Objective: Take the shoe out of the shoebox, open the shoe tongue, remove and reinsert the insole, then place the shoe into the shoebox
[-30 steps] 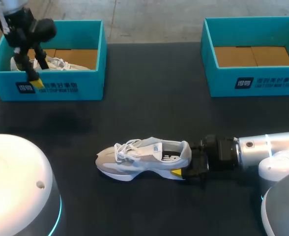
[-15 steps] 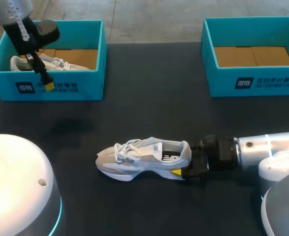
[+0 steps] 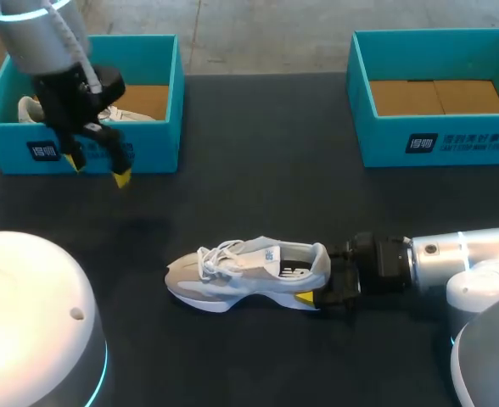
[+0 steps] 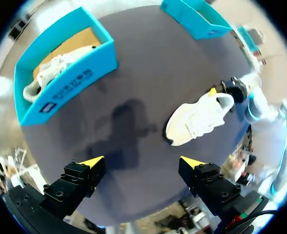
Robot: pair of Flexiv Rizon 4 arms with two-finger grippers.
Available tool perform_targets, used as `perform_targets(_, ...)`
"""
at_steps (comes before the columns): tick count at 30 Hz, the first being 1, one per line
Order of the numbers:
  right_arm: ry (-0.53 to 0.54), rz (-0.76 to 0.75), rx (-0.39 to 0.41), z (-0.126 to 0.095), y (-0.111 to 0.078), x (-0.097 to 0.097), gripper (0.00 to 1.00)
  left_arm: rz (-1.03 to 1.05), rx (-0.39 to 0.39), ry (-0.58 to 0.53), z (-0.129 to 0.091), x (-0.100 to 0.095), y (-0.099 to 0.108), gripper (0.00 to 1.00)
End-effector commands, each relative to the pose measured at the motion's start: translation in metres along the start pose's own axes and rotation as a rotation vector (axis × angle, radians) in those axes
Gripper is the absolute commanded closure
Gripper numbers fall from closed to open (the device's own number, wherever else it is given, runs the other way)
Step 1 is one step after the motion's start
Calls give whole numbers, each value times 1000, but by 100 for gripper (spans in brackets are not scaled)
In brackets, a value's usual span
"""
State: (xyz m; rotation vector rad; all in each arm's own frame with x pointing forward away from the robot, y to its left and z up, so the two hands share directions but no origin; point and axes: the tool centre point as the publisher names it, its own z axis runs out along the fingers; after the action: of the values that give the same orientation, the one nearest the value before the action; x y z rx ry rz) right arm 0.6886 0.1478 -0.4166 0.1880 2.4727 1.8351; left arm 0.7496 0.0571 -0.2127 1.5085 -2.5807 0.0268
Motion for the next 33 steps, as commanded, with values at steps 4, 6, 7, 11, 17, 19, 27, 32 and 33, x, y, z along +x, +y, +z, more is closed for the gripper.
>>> perform_targets(4, -1, 1, 3, -1, -1, 1, 100, -214, 16, 8, 7, 26, 7, 0)
perform_targets(6, -1, 1, 3, -1, -1, 1, 100, -267, 41, -4, 13, 36, 5, 0)
perform_targets(7, -1, 1, 3, -1, -1, 1, 100, -268, 26, 4, 14, 38, 5, 0)
perform_targets(11, -1, 1, 3, -1, -1, 1, 100, -301, 0, 28, 26, 57, 0, 0)
perform_targets(17, -1, 1, 3, -1, -1, 1, 100, -295, -38, 29, 46, 98, -6, 0)
perform_targets(19, -1, 1, 3, -1, -1, 1, 100, -303, -39, 23, 50, 108, -9, 0)
perform_targets(27, -1, 1, 3, -1, -1, 1, 100, -377, -12, -2, 65, 145, -20, 0)
perform_targets(32, -1, 1, 3, -1, -1, 1, 100, -377, -12, -2, 65, 145, -20, 0)
perform_targets(33, -1, 1, 3, -1, -1, 1, 100, -377, -12, -2, 65, 145, -20, 0)
